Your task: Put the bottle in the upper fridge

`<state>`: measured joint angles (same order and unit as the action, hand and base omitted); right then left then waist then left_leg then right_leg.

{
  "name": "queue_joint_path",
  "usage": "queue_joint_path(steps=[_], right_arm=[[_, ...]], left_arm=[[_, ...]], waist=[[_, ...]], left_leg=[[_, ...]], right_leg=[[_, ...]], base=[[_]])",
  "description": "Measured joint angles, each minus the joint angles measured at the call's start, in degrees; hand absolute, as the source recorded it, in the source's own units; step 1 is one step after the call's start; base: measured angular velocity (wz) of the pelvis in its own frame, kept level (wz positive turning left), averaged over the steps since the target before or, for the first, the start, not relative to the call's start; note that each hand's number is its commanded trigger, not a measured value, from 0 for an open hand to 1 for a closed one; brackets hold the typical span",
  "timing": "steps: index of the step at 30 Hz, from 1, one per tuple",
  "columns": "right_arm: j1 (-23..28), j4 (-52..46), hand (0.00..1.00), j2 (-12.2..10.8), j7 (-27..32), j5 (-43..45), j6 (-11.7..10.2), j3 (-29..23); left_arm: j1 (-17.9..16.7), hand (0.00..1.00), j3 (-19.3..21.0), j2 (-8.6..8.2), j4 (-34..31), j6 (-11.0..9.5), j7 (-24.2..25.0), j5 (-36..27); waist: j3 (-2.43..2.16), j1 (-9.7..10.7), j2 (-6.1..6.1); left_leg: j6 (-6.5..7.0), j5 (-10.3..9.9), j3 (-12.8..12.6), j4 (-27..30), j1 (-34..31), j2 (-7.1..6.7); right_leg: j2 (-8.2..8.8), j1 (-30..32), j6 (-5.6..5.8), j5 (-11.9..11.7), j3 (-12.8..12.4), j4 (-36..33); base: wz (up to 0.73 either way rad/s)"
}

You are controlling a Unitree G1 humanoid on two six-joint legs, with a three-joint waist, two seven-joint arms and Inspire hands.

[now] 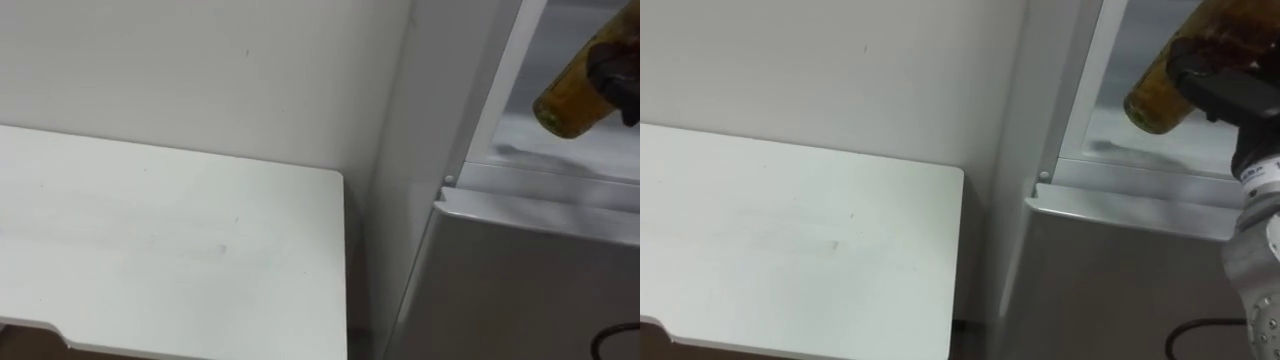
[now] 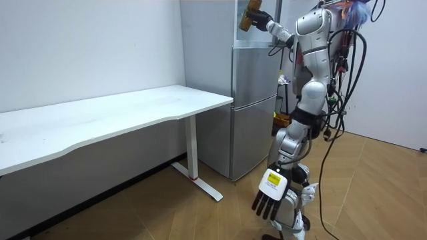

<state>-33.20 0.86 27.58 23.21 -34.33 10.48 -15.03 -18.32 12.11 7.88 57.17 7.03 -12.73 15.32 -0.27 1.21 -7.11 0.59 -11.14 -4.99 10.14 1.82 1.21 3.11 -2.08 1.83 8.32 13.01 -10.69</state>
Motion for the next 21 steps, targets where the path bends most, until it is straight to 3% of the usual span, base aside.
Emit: queue_joint_path(steps=[6,15,21], right_arm=[[-0.64,3.23,1.0,3.97,-0.04,-0.92,0.0,0.44],[-0.76,10.54,1.0,4.87,-0.01,-0.25,0.05,3.09],[-1.85,13.77,1.0,8.95,-0.38,2.23,0.1,6.97]], left_arm=[[0.0,0.0,-0.02,0.02,-0.49,0.02,0.62,0.42],[-0.19,0.0,0.04,-0.1,-3.33,0.08,0.68,0.42],[-0.3,0.0,0.08,0.52,-4.43,0.33,0.73,0.45]], waist=[[0.01,-0.31,0.1],[0.04,-1.85,-0.01],[0.05,-2.76,-1.37]], left_leg=[[-0.01,0.01,0.49,0.33,-0.24,-0.04],[-0.04,0.03,0.61,0.25,-0.23,-0.02],[-0.07,0.04,0.71,0.15,-0.15,0.02]], right_leg=[[0.1,0.03,0.0,0.0,1.08,0.02],[0.07,0.12,0.0,0.01,0.79,0.0],[-0.01,-0.04,0.01,0.01,1.16,0.03]], base=[[0.06],[-0.01],[0.01]])
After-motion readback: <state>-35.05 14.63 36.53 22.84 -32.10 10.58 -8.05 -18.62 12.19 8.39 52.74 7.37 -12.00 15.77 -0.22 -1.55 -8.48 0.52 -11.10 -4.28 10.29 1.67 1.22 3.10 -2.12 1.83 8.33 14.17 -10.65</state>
